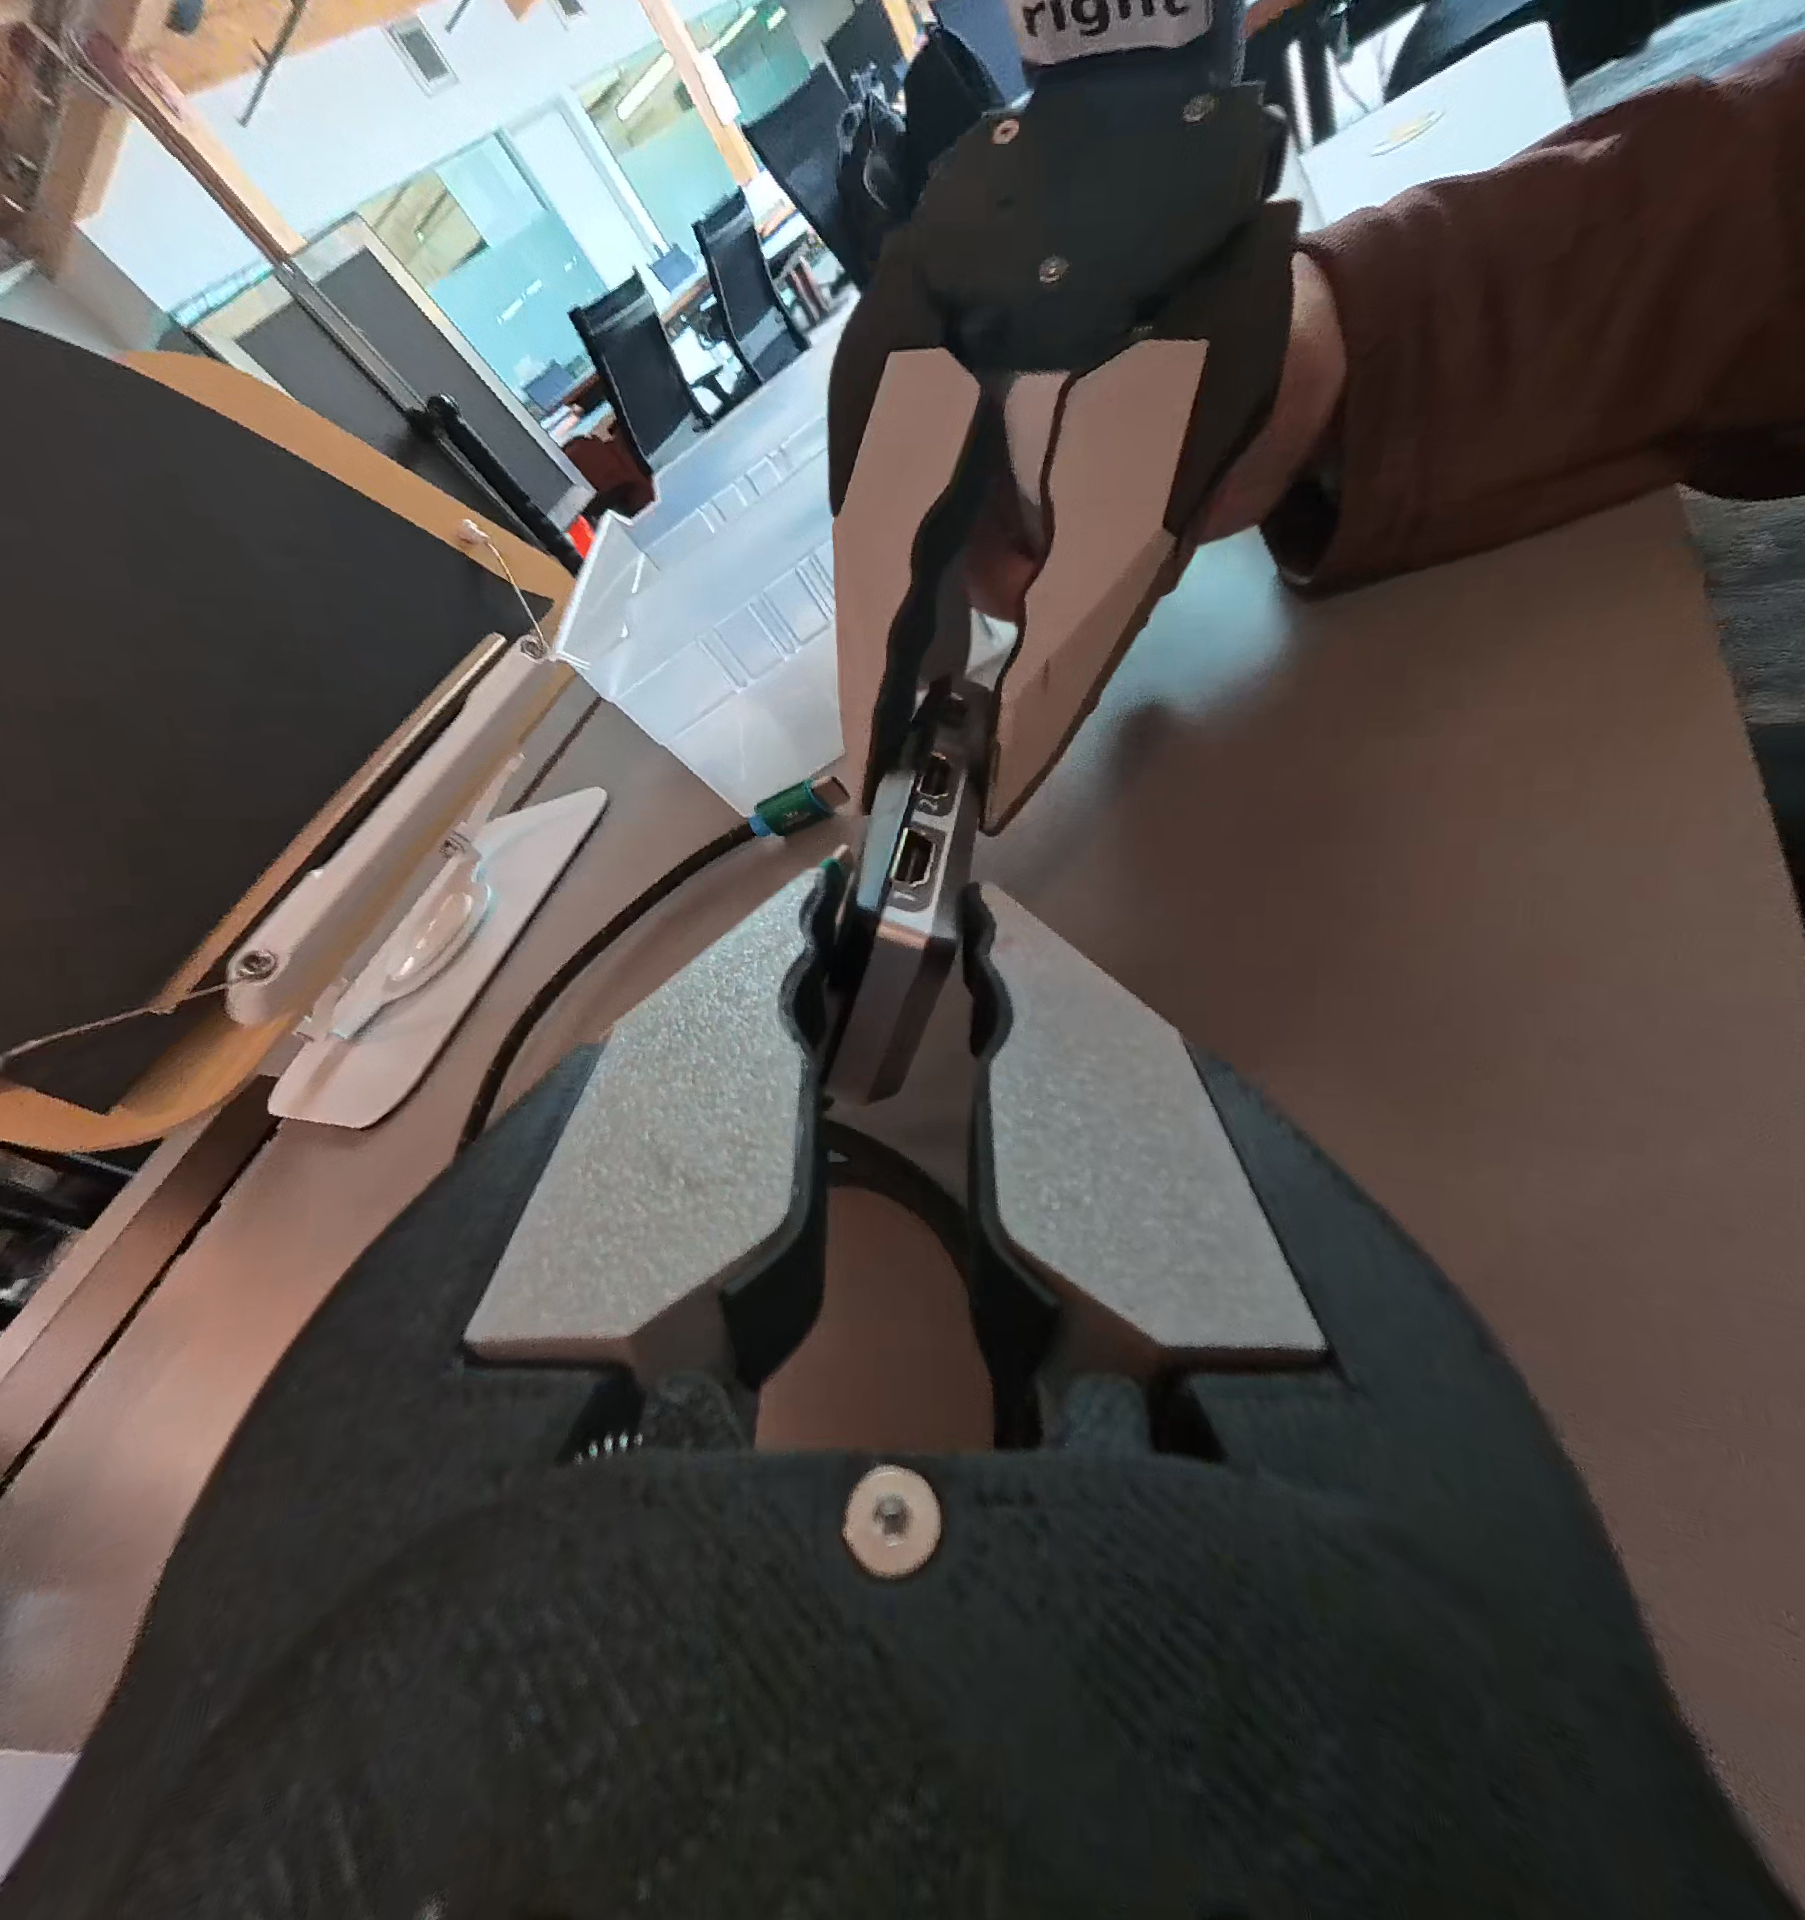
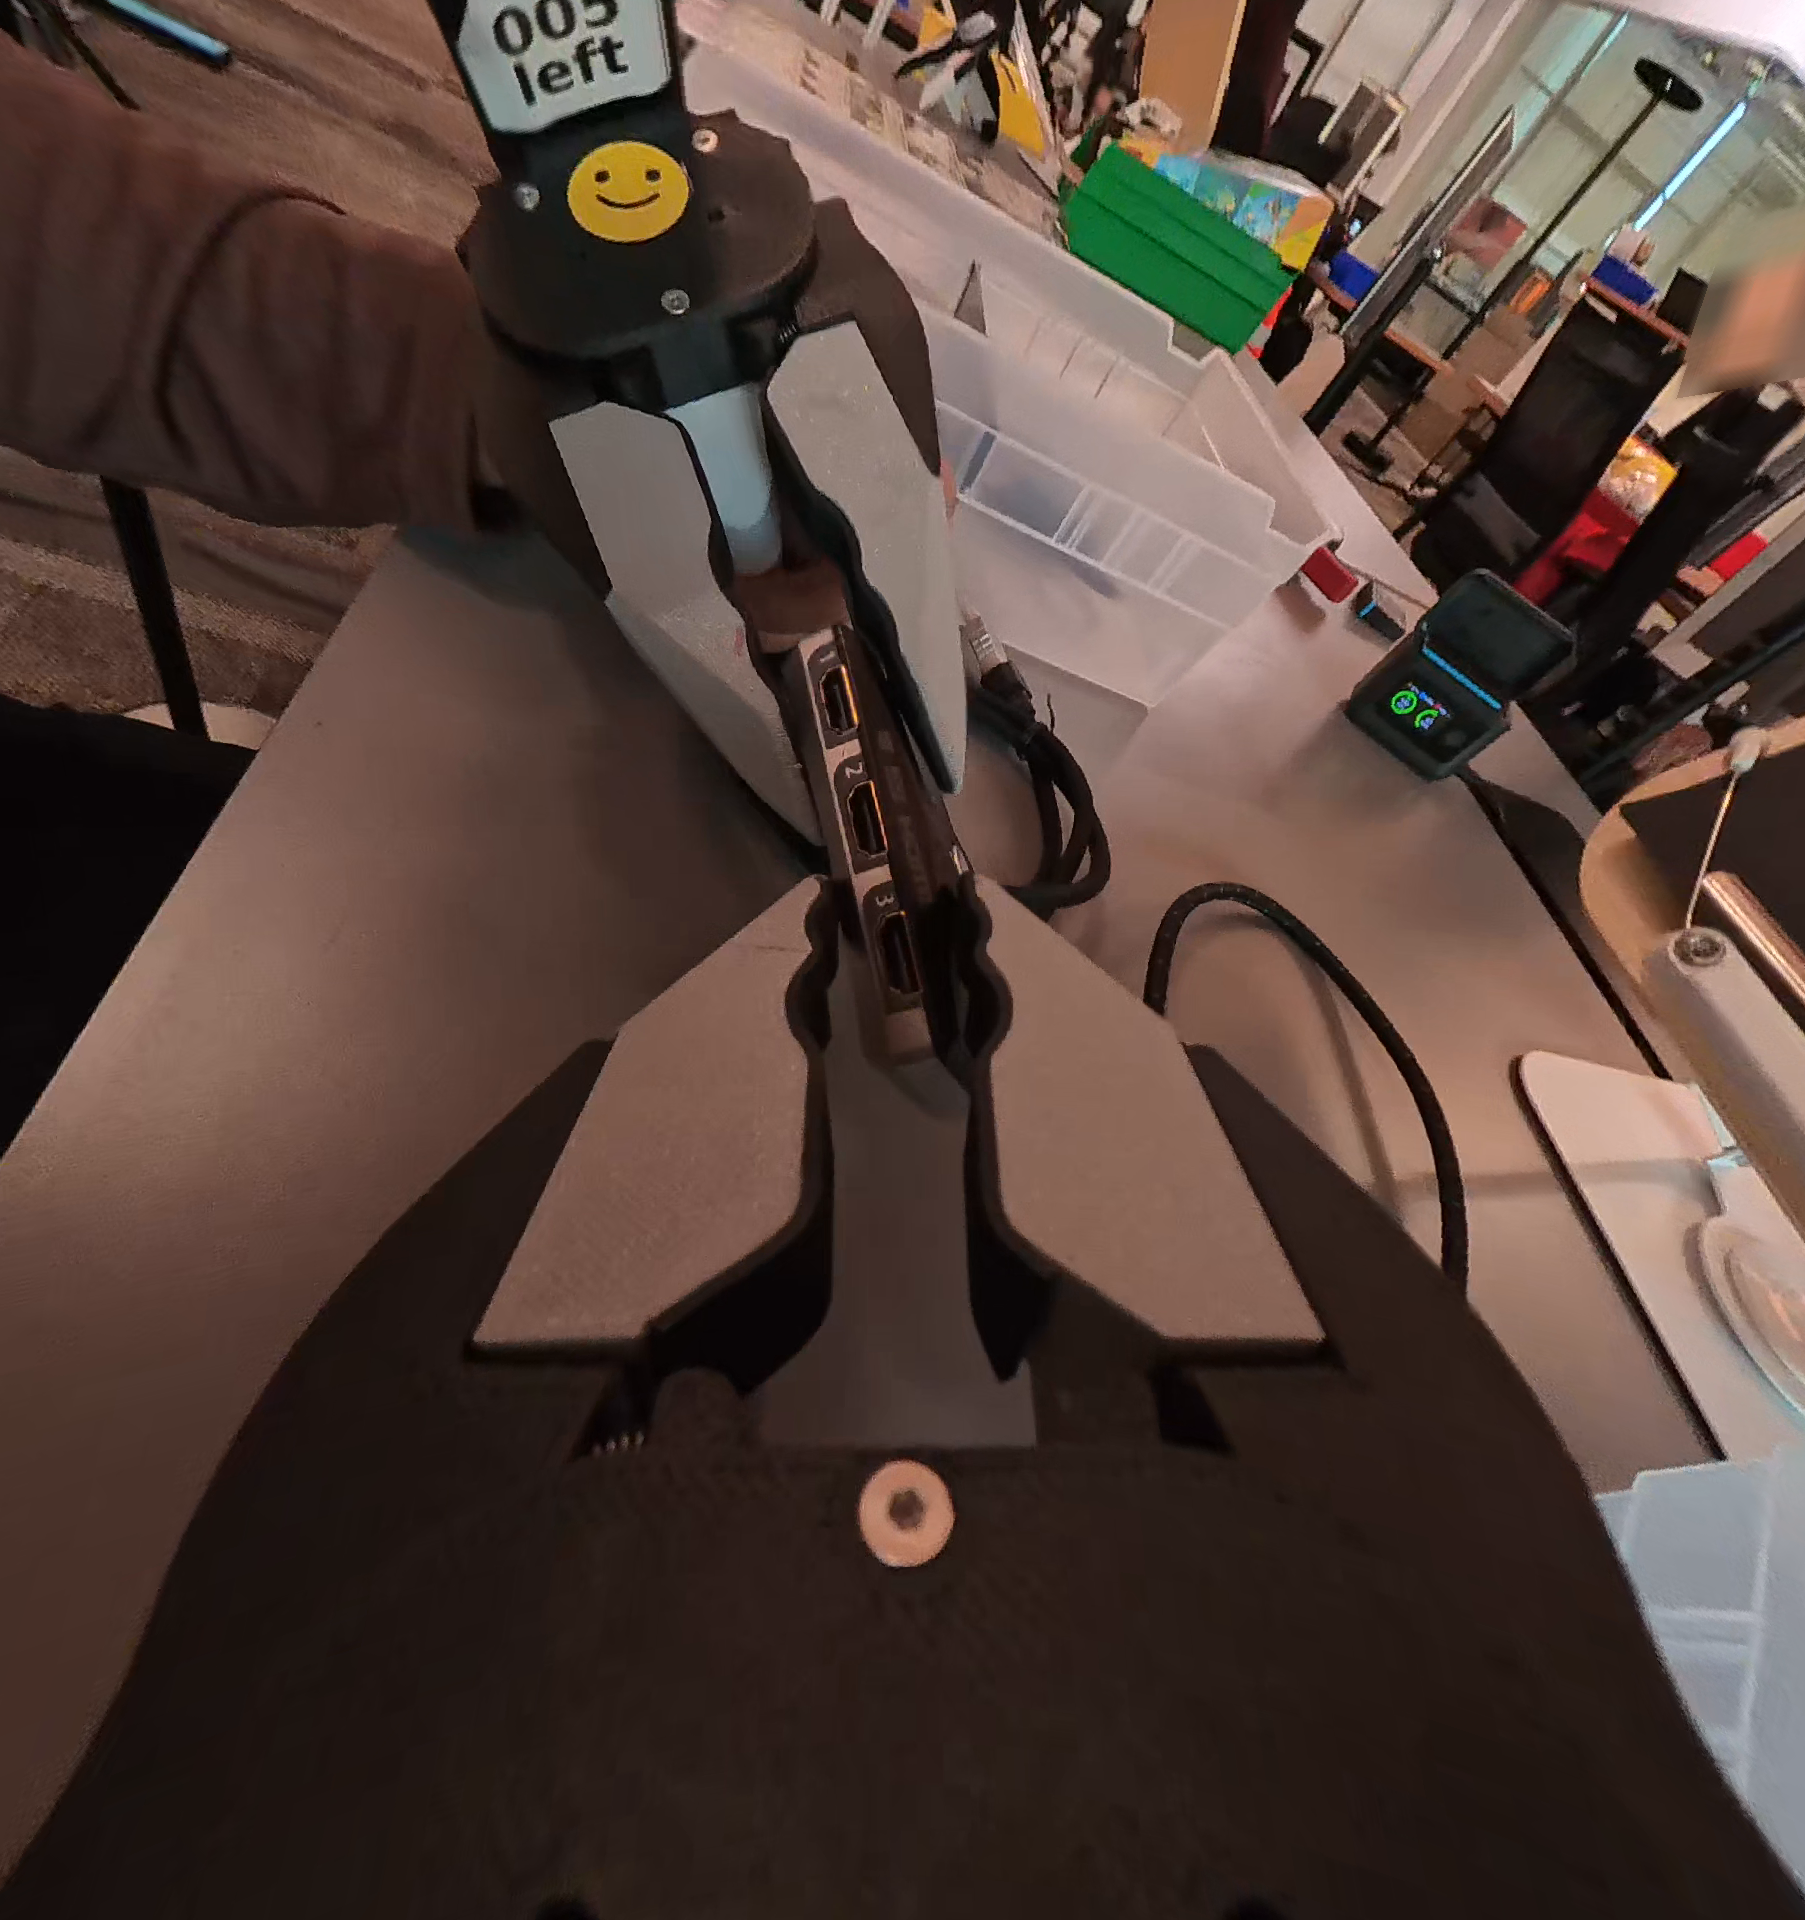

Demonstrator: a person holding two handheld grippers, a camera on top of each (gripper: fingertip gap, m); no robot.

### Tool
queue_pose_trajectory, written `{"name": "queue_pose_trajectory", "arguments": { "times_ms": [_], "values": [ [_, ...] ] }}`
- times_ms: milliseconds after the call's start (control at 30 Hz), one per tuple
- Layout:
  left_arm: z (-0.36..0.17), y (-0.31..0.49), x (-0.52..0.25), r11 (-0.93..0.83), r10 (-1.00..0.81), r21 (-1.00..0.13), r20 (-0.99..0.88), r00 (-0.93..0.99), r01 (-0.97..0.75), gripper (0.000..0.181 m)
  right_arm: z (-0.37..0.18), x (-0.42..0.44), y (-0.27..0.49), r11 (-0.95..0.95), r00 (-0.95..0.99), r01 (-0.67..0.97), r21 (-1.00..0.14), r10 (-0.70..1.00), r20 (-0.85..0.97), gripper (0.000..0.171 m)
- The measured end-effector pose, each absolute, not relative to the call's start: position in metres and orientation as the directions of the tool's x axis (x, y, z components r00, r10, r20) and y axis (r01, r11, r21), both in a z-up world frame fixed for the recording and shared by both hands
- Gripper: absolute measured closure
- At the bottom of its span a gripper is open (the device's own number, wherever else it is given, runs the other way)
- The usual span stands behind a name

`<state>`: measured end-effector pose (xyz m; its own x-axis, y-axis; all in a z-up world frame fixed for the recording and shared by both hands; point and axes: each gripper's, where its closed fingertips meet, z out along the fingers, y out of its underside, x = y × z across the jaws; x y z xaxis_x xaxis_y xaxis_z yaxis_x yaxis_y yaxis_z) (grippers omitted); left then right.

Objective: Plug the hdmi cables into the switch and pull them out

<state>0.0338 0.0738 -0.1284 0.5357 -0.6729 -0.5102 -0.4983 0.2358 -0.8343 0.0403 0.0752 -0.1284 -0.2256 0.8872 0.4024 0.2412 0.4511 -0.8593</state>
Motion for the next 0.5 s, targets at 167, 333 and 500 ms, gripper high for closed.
{"name": "queue_pose_trajectory", "arguments": {
  "times_ms": [167,333,500],
  "values": [
    [-0.131,0.076,0.034,0.267,-0.627,-0.794,-0.573,0.527,-0.546,0.159,-0.126,0.041,0.069,0.425,-0.256,0.198,-0.883,0.892,0.372,0.152],
    [-0.134,0.073,0.036,0.286,-0.636,-0.777,-0.592,0.496,-0.560,0.158,-0.124,0.043,0.063,0.281,-0.285,0.194,-0.940,0.933,0.220,0.153],
    [-0.134,0.077,0.036,0.309,-0.541,-0.700,-0.686,0.487,-0.644,0.161,-0.106,0.042,0.067,0.066,-0.174,0.190,-0.980,0.984,0.032,0.135]
  ]
}}
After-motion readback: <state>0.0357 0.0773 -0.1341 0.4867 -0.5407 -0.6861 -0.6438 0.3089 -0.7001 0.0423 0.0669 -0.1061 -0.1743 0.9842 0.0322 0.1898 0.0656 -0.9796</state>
